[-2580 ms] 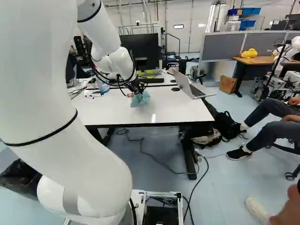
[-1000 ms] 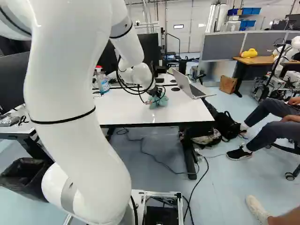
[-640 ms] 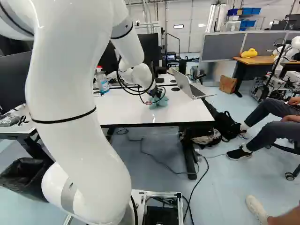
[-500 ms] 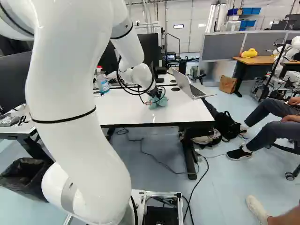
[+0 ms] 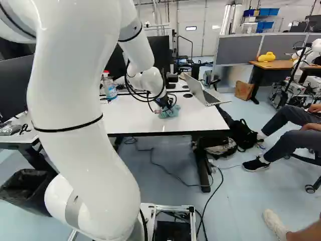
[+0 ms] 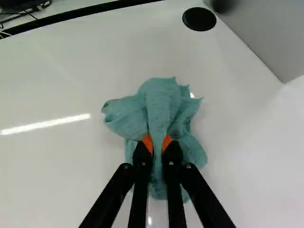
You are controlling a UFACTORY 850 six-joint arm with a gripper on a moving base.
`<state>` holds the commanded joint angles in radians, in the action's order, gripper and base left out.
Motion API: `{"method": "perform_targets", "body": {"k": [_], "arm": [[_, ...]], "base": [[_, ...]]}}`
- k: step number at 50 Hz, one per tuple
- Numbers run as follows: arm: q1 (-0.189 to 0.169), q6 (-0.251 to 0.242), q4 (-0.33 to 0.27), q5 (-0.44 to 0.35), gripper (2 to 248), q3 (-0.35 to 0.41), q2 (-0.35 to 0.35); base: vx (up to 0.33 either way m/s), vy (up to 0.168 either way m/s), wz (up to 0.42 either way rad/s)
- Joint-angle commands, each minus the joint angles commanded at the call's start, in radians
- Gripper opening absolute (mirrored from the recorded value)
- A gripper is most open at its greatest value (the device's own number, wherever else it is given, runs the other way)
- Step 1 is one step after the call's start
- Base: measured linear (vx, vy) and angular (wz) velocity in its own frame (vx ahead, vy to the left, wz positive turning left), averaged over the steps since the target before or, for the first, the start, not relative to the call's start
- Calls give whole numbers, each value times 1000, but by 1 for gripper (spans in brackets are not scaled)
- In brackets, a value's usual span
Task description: Clean the table with the green towel
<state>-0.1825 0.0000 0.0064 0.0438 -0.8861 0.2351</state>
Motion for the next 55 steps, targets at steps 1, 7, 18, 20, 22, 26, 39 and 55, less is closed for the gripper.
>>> {"method": "perform_targets", "body": {"k": [1,7,18,20,22,26,39,55], "arm": [[0,0,0,0,40,0,0],[0,0,0,0,40,0,0],[0,0,-1,11,40,0,0],[0,0,-1,11,40,0,0],[0,0,-1,11,40,0,0],[0,0,-1,11,40,0,0],[2,0,-1,11,40,-18,15],[-8,0,-1,11,40,-90,75]], "base": [[0,0,0],[0,0,0],[0,0,0],[0,0,0],[0,0,0],[0,0,0],[0,0,0],[0,0,0]]}}
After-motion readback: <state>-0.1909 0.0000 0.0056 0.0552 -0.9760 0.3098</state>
